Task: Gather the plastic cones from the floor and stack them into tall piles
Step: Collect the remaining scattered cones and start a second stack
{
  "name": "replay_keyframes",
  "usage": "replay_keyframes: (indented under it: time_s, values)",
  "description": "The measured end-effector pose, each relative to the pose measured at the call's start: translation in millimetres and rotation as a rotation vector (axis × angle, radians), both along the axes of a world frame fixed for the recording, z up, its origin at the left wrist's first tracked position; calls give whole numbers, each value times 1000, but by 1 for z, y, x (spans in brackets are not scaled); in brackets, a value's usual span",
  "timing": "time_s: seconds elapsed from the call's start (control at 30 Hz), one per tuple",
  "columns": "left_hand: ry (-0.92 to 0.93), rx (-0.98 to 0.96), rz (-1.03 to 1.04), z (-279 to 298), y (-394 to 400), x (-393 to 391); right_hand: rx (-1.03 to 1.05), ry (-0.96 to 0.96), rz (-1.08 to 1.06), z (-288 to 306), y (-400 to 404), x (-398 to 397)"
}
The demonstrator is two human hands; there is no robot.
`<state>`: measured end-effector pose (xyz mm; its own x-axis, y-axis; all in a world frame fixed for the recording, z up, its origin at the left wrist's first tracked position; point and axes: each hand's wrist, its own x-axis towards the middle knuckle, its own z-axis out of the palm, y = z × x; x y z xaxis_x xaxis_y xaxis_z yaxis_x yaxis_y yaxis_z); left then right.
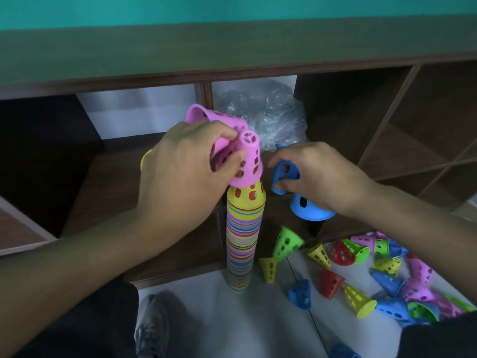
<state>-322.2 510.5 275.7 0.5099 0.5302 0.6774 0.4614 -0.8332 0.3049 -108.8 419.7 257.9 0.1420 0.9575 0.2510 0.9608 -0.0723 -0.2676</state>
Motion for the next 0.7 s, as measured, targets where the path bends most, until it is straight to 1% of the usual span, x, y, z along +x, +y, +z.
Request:
replay_keyframes:
  time_s: [0.13,0.2,0.27,0.47,0.53,0.6,0.7]
  values:
    - [108,130,-10,-9,2,9,4,131,-53,0,-3,9]
    - [115,174,-10,-12,3,15,16,208,-51,1,-4,7]
    - [99,187,-2,-13,5,20,27,245,-38,2,-5,4]
    - [90,128,-20,-13,6,21,-2,205,0,3,-7,0]
    - [69,100,-24,-9,8,19,30,217,-2,2,-6,4]
    - [53,74,-33,-7,10,15,85,249,-11,4,-6,7]
    - [38,28,-61,-5,12,8,152,369,-51,6,-5,10]
